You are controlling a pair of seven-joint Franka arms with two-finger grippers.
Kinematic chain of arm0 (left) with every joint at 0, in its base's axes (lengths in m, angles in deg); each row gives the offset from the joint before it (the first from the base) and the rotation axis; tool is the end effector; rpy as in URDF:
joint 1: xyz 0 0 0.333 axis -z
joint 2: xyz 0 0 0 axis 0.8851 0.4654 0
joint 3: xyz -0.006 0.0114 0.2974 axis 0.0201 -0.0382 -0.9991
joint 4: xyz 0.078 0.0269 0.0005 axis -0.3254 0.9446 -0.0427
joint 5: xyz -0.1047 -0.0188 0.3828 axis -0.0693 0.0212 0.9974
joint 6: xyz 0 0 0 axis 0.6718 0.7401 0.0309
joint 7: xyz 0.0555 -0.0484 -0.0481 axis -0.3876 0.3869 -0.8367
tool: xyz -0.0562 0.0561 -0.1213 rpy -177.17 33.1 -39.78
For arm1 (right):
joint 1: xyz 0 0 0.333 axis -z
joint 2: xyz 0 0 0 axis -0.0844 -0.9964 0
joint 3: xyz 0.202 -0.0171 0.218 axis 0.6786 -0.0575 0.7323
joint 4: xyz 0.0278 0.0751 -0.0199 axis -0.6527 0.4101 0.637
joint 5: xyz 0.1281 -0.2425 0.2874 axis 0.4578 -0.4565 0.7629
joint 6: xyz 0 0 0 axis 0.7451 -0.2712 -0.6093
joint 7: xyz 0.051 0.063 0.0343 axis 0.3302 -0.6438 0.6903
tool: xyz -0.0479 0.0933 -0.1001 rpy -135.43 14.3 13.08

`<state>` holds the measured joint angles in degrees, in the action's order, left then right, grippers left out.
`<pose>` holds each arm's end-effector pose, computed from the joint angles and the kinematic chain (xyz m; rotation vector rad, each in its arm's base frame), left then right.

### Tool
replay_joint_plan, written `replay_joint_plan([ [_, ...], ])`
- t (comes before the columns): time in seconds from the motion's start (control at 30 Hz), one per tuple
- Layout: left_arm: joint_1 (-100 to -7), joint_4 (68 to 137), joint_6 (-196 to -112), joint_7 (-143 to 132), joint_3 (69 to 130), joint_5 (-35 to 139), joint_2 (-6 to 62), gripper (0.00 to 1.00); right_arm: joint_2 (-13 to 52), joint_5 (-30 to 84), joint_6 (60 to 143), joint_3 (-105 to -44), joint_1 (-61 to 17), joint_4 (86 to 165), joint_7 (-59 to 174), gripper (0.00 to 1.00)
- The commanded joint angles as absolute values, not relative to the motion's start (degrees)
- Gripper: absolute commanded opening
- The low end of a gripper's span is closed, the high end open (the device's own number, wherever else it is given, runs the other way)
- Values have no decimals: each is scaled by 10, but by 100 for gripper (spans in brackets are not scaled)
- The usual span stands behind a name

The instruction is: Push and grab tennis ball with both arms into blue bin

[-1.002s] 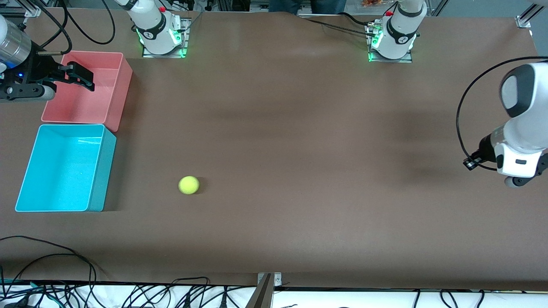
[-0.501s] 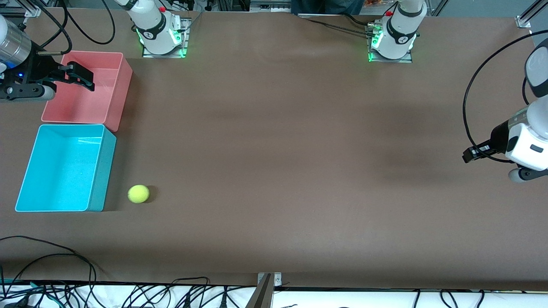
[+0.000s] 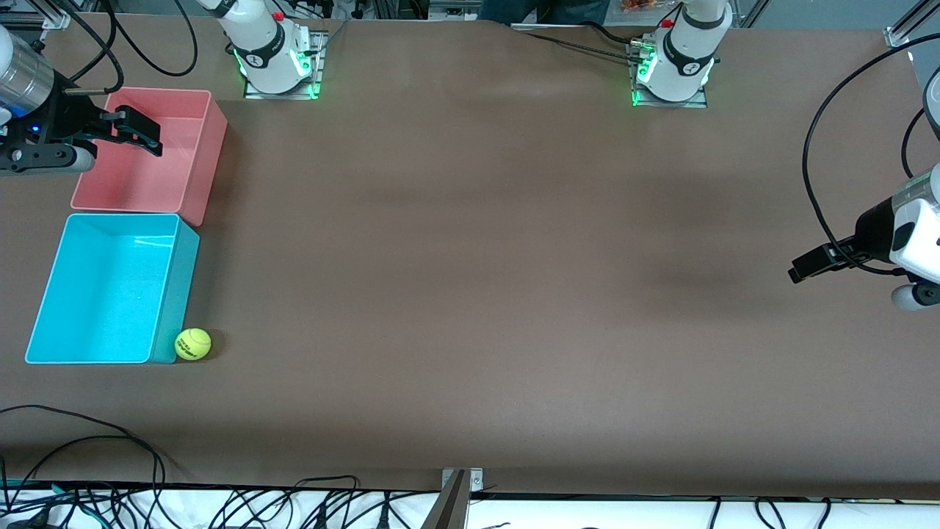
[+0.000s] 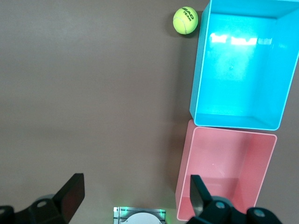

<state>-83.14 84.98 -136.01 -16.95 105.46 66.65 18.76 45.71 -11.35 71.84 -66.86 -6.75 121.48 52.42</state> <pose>0.6462 0.0027 0.4910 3.0844 0.4058 0.0523 0.5286 0.0361 0.5470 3.0988 0.1118 -0.1814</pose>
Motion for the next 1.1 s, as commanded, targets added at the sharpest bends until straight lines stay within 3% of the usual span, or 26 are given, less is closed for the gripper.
replay_joint_plan([
  [0.0, -833, 834, -1347, -113, 1055, 640, 193, 100, 462, -106, 706, -671, -70, 1207, 522, 100],
  [0.37, -834, 834, -1347, -117, 1050, 609, 193, 100, 424, -111, 700, -673, -68, 1208, 528, 100],
  [1.07, -830, 834, -1347, -118, 1052, 606, 194, 100, 269, -168, 969, -672, -86, 1207, 538, 100],
])
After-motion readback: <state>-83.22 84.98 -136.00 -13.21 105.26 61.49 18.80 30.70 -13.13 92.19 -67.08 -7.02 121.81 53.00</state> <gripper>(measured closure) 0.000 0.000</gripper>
